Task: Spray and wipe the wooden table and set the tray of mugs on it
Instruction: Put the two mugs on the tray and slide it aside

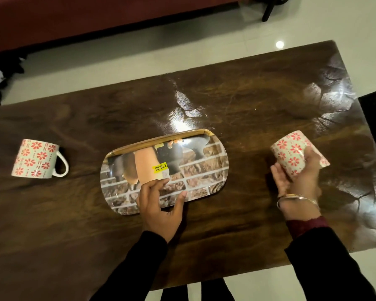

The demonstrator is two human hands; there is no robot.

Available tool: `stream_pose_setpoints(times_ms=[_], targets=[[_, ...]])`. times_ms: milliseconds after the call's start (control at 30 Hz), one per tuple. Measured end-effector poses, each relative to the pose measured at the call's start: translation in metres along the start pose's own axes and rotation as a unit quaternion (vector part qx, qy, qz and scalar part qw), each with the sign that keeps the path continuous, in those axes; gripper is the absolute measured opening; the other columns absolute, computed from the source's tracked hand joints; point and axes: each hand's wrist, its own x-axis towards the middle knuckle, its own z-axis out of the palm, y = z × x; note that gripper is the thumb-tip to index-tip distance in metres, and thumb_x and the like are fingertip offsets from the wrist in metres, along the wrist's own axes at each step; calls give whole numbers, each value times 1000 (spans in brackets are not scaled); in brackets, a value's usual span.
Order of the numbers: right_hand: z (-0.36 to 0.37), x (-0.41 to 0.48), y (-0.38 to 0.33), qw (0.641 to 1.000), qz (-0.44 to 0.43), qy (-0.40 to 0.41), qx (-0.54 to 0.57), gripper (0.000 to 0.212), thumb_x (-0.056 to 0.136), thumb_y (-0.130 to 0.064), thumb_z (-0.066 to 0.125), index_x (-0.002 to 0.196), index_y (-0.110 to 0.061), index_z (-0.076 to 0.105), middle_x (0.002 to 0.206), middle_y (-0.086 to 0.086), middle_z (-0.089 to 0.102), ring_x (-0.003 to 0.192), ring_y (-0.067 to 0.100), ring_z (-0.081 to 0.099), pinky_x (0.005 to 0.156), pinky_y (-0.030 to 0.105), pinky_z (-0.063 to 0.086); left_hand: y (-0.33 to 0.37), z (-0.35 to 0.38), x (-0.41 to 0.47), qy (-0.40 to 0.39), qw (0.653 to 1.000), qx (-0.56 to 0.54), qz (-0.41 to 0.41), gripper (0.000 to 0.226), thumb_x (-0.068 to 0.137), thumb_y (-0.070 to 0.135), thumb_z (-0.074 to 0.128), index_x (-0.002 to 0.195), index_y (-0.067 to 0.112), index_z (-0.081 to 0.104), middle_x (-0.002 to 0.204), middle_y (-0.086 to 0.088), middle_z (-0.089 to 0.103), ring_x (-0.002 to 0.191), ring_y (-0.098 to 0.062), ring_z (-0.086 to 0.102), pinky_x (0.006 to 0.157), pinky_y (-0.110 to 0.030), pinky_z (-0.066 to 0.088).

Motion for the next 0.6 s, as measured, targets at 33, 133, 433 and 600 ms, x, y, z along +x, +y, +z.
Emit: stream_pose_setpoints(times_ms=[33, 133, 433, 600], targets=[[13, -30, 3, 993, -93, -27, -62, 53, 73, -44, 89, 105, -8, 67, 102, 9, 76, 90, 22, 78, 77, 40, 65, -2, -2, 2, 6, 1000, -1, -7, 45, 79, 32, 85, 113, 8, 70, 112, -7, 59, 103, -30, 62, 82, -54, 52], [14, -55, 34, 924, -259, -121, -256, 53, 66, -41, 94, 106, -16, 72, 108, 0, 76, 100, 17, 75, 85, 28, 62, -6, -13, 7, 18, 999, -18, -27, 46, 82, 38, 81, 116, 10, 68, 114, -5, 58, 106, -16, 61, 80, -53, 55], [53, -84, 68, 496, -552, -385, -549, 83, 55, -47, 95, 120, -10, 59, 126, 5, 52, 113, 5, 46, 94, 11, 40, -38, -46, 14, 43, 997, 10, -57, 45, 79, 32, 81, 118, 15, 66, 115, -2, 59, 106, -28, 63, 89, -55, 51], [64, -76, 75, 460, -548, -360, -599, 85, 53, -46, 97, 120, -14, 55, 126, 0, 48, 100, 0, 44, 81, 37, 56, -43, -58, 12, 47, 996, 19, -70, 46, 78, 35, 83, 117, 21, 65, 114, 9, 53, 104, -22, 62, 91, -50, 45]])
